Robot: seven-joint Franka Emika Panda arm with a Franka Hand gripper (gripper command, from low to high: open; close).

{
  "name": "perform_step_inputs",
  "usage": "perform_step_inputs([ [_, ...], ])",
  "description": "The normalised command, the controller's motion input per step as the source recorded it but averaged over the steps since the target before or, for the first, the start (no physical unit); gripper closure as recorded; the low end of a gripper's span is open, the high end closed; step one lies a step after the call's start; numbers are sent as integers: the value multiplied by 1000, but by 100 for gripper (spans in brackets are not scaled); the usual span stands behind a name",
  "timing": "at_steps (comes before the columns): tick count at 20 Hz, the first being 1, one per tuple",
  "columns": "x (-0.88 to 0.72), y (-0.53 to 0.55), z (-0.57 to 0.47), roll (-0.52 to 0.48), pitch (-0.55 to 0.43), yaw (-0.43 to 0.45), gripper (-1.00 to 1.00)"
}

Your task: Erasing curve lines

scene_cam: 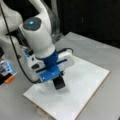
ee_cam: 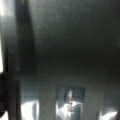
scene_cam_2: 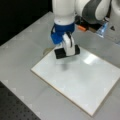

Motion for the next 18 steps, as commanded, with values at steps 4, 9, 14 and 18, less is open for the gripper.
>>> perform_step_inputs([
  [4, 312, -707, 194, -107, 242, 618, 100],
  [9, 354, -438, 174, -90, 273, 490, 100],
  [14, 374, -264, 104, -118, 273, 371, 100],
  [18, 345, -288, 59, -82, 256, 377, 100],
])
